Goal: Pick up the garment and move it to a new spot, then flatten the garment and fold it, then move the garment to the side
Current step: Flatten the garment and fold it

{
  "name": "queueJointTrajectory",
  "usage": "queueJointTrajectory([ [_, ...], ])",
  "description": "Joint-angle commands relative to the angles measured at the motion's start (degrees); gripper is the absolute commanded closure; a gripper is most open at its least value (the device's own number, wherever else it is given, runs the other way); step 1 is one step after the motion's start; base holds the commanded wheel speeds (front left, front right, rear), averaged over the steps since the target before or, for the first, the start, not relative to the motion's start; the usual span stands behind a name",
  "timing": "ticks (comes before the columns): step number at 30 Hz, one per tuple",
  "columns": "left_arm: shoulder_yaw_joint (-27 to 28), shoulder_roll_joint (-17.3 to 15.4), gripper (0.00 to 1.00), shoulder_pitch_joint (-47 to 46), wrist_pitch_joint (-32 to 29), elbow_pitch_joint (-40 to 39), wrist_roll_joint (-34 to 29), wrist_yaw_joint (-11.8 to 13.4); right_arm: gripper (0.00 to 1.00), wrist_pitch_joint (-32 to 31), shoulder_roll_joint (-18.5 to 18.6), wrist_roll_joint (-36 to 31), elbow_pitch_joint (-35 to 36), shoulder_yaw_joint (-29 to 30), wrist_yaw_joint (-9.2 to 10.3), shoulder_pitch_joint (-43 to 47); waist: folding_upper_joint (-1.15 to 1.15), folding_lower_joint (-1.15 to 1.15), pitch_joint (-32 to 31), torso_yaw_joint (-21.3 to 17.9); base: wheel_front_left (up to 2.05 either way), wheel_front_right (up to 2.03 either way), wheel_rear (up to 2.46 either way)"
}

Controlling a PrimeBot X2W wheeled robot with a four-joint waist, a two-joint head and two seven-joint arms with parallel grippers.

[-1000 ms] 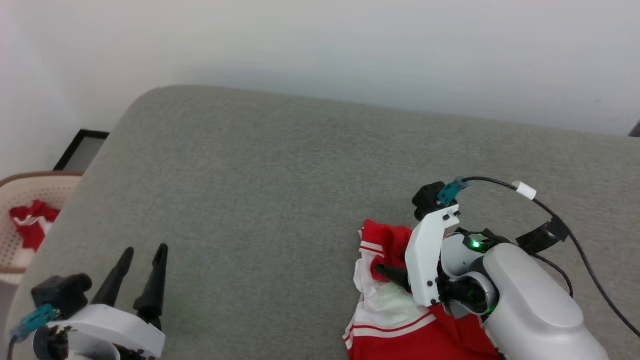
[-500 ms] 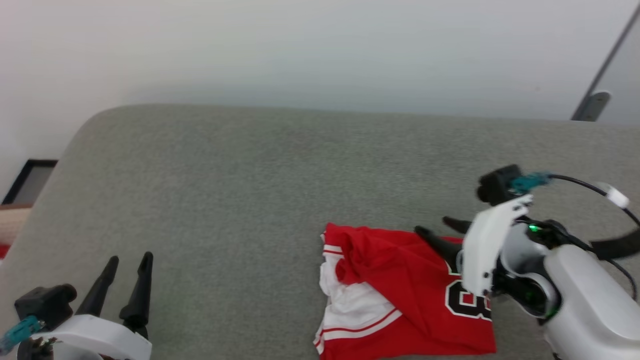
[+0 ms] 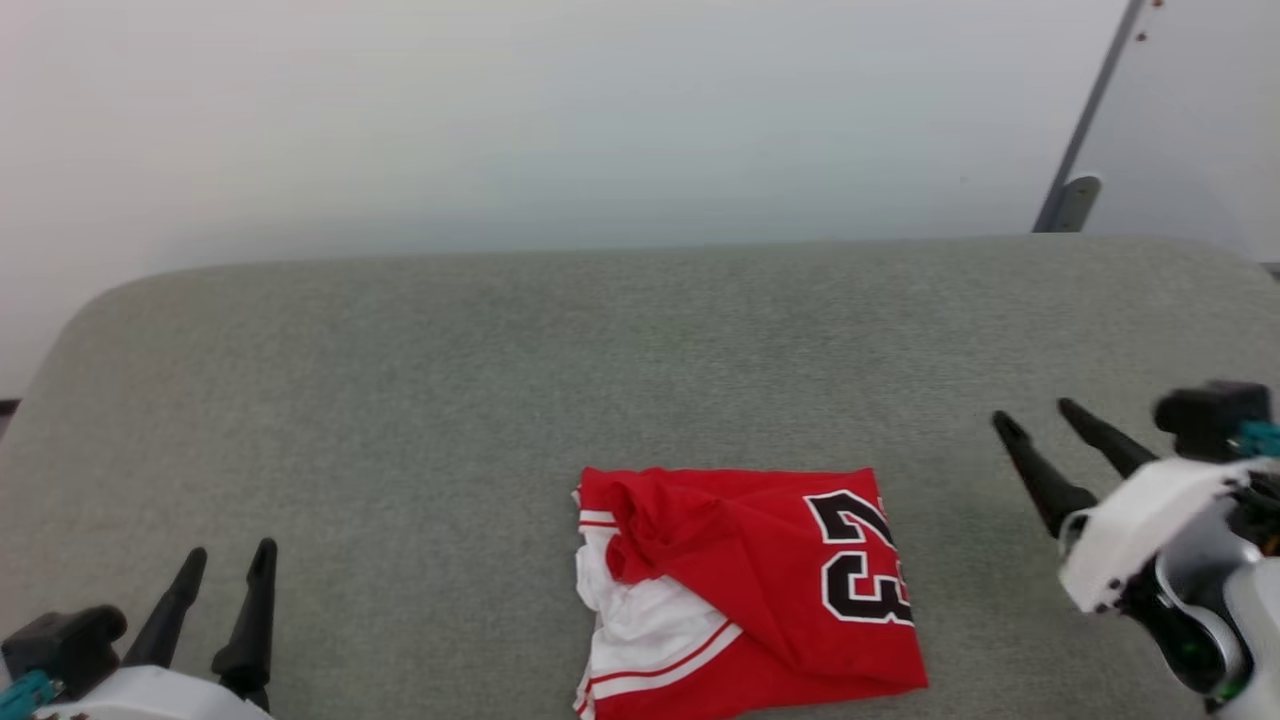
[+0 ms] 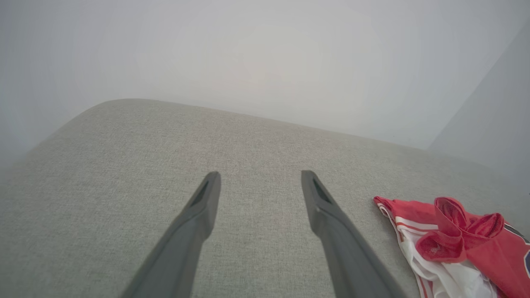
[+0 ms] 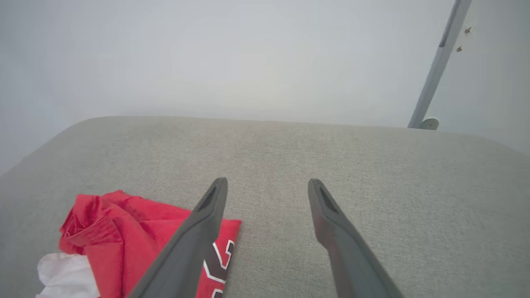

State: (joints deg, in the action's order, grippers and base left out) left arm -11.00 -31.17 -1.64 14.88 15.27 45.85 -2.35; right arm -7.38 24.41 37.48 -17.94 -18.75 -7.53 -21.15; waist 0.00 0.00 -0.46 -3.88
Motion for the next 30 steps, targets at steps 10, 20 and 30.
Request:
queueJointTrajectory([
  [10,3.53,1.21,0.00,2.93,0.33,-0.16,-1.64,-0.38,0.00,9.32,1.05,-2.26,-1.51,3.58,0.09,6.25,0.00,0.00,-1.32,-2.43,0.00,0.00,0.00],
  [20,8.84,4.02,0.00,5.08,0.31,-1.18,-5.44,-1.20,0.00,14.22,0.68,-2.73,-3.42,6.21,0.09,10.60,0.00,0.00,-1.87,-2.04,0.00,0.00,0.00],
  [30,10.60,5.42,0.00,5.52,0.31,-0.75,-7.16,-2.30,0.00,15.56,0.06,-3.45,-2.80,8.12,0.09,12.81,0.00,0.00,-2.11,-1.19,0.00,0.00,0.00],
])
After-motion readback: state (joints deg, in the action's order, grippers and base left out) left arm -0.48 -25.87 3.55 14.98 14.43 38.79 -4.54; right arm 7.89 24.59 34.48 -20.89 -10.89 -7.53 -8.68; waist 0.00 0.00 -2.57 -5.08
